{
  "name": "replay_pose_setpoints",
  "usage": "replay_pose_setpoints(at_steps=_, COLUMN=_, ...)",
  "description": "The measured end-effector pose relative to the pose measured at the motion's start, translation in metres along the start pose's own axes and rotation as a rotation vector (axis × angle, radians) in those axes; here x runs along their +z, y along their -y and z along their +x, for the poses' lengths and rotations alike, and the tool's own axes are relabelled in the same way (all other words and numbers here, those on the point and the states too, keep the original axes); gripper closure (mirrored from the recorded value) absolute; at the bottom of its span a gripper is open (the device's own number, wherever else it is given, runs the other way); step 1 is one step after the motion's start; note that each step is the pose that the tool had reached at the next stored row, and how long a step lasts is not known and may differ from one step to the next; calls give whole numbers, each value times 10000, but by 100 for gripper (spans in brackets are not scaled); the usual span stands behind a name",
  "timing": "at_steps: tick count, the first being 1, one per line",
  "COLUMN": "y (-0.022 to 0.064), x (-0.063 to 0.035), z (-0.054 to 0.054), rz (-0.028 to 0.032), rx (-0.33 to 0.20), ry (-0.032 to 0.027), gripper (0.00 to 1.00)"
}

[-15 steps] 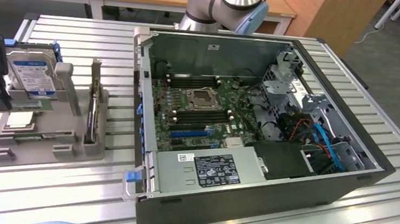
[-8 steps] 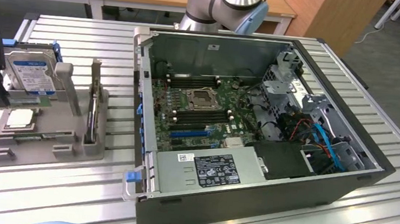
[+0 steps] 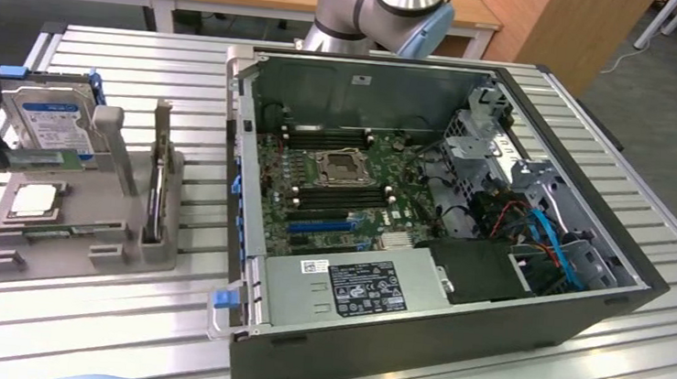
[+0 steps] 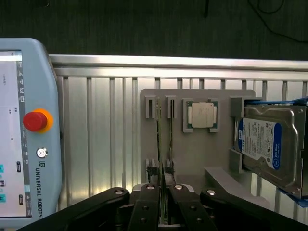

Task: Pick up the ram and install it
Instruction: 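Pick up the ram and move it above insertion slot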

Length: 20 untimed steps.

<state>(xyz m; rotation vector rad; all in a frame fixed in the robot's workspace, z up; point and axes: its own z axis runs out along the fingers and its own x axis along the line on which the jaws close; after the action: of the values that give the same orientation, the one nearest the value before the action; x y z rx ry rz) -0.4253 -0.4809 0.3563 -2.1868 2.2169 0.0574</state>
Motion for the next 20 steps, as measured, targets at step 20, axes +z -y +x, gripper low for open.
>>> replay_pose_setpoints(at_steps=20, y=-2, x=-269, z=-12, rz=1, rx=0, ry=43, gripper=86)
